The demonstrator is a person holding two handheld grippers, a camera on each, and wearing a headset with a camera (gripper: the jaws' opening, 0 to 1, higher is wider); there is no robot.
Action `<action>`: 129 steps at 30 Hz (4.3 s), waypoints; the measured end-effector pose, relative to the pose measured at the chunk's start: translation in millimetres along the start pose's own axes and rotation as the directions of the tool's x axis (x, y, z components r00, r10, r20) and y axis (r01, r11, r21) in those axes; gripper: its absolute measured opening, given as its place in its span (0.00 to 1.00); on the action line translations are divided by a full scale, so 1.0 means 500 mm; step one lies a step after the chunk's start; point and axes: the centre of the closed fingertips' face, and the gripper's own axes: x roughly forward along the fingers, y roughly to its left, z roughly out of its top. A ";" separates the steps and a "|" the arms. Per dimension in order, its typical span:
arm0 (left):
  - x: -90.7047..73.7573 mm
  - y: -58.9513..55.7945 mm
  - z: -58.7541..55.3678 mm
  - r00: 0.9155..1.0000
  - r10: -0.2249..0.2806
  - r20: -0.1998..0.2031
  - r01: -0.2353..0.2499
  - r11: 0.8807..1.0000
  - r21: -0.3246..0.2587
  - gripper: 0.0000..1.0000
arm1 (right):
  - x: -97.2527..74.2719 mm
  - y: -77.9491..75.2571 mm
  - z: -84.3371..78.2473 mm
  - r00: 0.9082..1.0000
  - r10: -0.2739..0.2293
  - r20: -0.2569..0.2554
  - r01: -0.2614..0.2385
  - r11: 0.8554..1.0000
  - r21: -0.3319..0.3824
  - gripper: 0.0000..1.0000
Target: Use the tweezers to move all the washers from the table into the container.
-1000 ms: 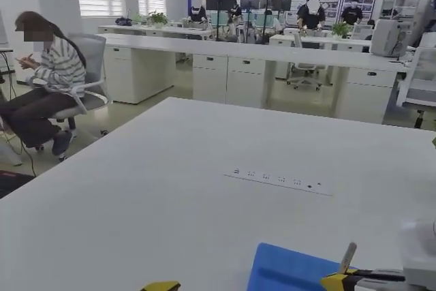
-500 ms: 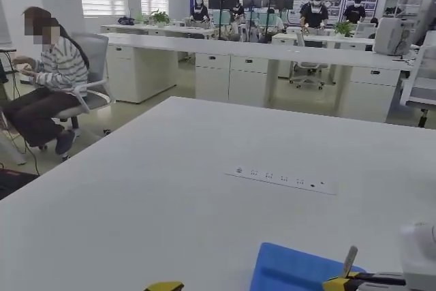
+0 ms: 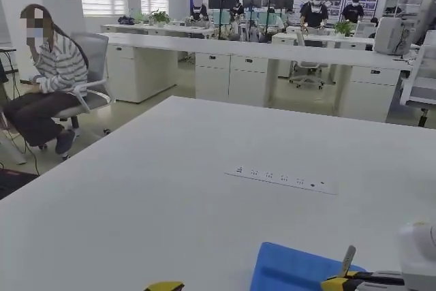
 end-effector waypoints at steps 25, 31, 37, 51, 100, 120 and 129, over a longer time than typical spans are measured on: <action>0.000 -0.004 -0.002 1.000 -0.011 -0.006 0.011 1.000 0.001 0.74 | -0.058 0.101 0.061 0.987 0.069 0.146 -0.067 0.998 -0.015 0.03; 0.001 -0.005 -0.002 1.000 -0.014 -0.007 0.014 1.000 0.000 0.74 | -0.068 0.150 0.059 0.977 0.128 0.169 -0.127 0.992 -0.015 0.04; 0.001 -0.007 -0.003 1.000 -0.018 -0.011 0.018 1.000 0.003 0.74 | -0.052 0.183 0.019 0.978 0.159 0.133 -0.157 0.987 -0.025 0.03; 0.001 -0.008 -0.003 1.000 -0.022 -0.009 0.022 1.000 0.001 0.73 | -0.003 0.189 -0.068 0.990 0.144 -0.003 -0.144 0.986 -0.089 0.03; 0.000 -0.006 -0.003 1.000 -0.018 -0.008 0.018 1.000 0.003 0.71 | 0.009 0.220 -0.083 0.985 0.153 -0.074 -0.169 0.935 -0.313 0.03; 0.000 -0.008 -0.002 1.000 -0.022 -0.006 0.022 1.000 0.004 0.71 | 0.000 0.211 -0.084 0.990 0.136 -0.044 -0.142 0.961 -0.237 0.02; 0.000 -0.007 -0.001 1.000 -0.019 -0.006 0.019 1.000 0.005 0.71 | -0.014 0.195 -0.075 0.988 0.156 0.020 -0.156 0.988 -0.007 0.03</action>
